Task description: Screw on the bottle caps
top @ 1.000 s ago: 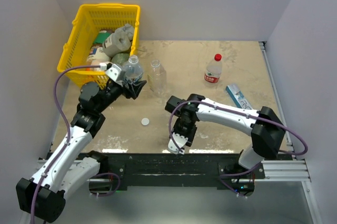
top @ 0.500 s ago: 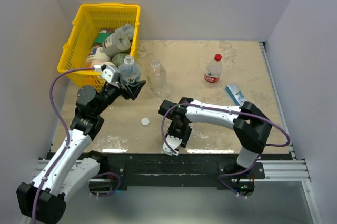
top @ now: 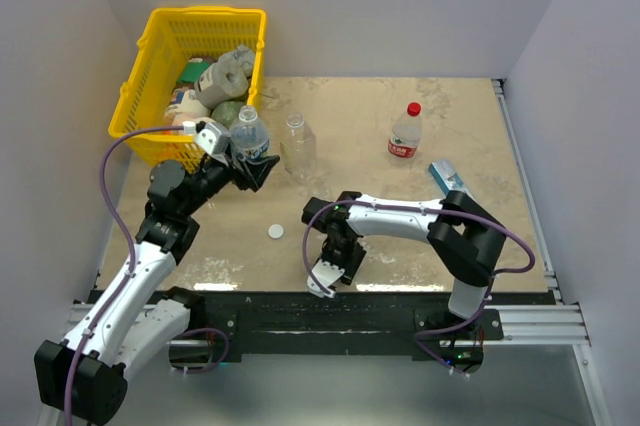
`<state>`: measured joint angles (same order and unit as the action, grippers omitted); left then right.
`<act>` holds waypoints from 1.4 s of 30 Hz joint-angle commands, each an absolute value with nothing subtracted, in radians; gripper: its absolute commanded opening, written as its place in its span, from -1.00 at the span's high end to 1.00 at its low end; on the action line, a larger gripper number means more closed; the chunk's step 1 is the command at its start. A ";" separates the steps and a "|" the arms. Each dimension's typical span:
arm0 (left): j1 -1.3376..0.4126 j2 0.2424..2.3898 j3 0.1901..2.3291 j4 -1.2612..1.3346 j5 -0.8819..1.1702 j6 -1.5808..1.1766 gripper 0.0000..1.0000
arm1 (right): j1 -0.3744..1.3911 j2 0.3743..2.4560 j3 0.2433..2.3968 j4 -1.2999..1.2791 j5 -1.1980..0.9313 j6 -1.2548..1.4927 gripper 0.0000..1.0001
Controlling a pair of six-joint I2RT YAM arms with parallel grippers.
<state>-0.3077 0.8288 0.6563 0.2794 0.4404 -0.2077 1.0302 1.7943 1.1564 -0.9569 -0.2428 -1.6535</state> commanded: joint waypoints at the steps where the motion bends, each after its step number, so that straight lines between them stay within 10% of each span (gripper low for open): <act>1: -0.296 0.828 0.652 0.339 0.463 -0.233 1.00 | 1.023 1.809 1.181 -0.931 -0.233 -1.608 0.05; 42: -0.295 0.864 0.618 0.397 0.502 -0.259 1.00 | 0.983 1.741 1.120 -0.873 -0.275 -1.615 0.18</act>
